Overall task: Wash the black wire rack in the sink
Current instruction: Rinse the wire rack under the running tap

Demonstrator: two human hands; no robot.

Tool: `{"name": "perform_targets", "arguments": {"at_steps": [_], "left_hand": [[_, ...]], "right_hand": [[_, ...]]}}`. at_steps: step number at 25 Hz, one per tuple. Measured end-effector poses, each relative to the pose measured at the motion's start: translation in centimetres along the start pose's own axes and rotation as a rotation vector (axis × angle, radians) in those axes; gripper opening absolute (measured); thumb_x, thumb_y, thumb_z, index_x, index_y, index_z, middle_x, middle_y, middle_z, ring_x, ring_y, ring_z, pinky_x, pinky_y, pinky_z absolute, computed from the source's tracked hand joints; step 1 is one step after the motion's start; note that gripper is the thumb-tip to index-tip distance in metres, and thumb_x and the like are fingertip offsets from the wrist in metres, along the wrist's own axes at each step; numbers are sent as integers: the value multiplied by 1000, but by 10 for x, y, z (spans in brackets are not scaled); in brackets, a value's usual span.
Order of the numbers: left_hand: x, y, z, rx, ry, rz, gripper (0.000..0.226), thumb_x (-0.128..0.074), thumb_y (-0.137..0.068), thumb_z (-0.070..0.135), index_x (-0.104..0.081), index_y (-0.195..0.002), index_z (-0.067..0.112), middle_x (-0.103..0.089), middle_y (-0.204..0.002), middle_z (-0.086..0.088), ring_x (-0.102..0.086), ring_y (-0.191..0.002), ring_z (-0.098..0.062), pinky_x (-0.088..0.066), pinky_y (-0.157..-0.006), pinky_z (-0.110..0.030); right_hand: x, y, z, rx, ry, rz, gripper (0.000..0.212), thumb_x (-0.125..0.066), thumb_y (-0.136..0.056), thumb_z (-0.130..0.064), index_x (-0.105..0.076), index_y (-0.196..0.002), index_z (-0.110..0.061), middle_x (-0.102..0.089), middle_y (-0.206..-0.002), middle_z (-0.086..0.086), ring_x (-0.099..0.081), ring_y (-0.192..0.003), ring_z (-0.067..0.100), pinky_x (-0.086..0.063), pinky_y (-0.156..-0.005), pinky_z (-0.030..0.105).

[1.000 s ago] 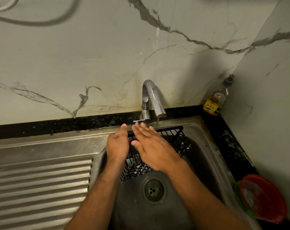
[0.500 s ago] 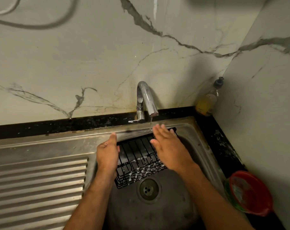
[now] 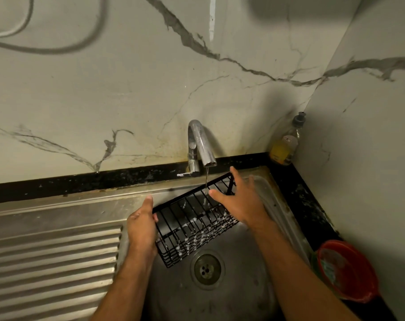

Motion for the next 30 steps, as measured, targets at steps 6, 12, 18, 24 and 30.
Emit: {"name": "perform_targets", "arguments": {"at_steps": [6,12,18,24,30], "left_hand": [[11,-31,-7,3,-196,-88,45,-50,-104,48,-67,-81,13,-62,-70,-4,-60,-70,-26,-51,-71,-38],[-70,13,26,-491,-732,-440,35,-43,-109,33,-68,-87,23,-69,-84,7,-63,-82,-15,-47,-77,-32],[-102,29,45,-307,-107,-489,35,-42,-103,8,-64,-76,7,-61,-64,3,-54,-62,-10,-43,-66,-30],[-82,31,38,-216,78,-216,33,-51,-106,31,-75,-94,11,-73,-88,-4,-70,-92,-23,-52,-80,-28],[-57,26,36,-56,103,12,51,-54,-103,45,-36,-60,23,-34,-45,10,-34,-43,-9,-30,-55,-31]], "right_hand": [[1,4,-7,8,-315,112,75,-73,-85,-43,-39,-150,-25,-55,-140,0,-56,-114,11,-44,-90,22],[-23,42,-57,287,22,186,76,-73,-83,-38,-37,-150,-31,-52,-114,-6,-44,-105,6,-43,-99,30],[-18,58,-65,527,115,168,66,-56,-92,-46,-33,-152,-32,-25,-152,-6,-24,-142,12,-22,-120,36],[-21,37,-61,651,309,-20,56,-19,-104,-50,-7,-156,-32,-4,-165,-10,6,-150,4,-1,-125,35],[-37,54,-76,663,402,-12,63,-9,-100,-56,-4,-157,-31,2,-165,-11,13,-151,10,8,-123,37]]}}
Point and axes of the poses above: each hand's wrist, its own y-axis away from the middle knuckle, its own x-axis out of the back of the hand, z = x × y, the point moved 9 cm from there along -y, towards the middle knuckle
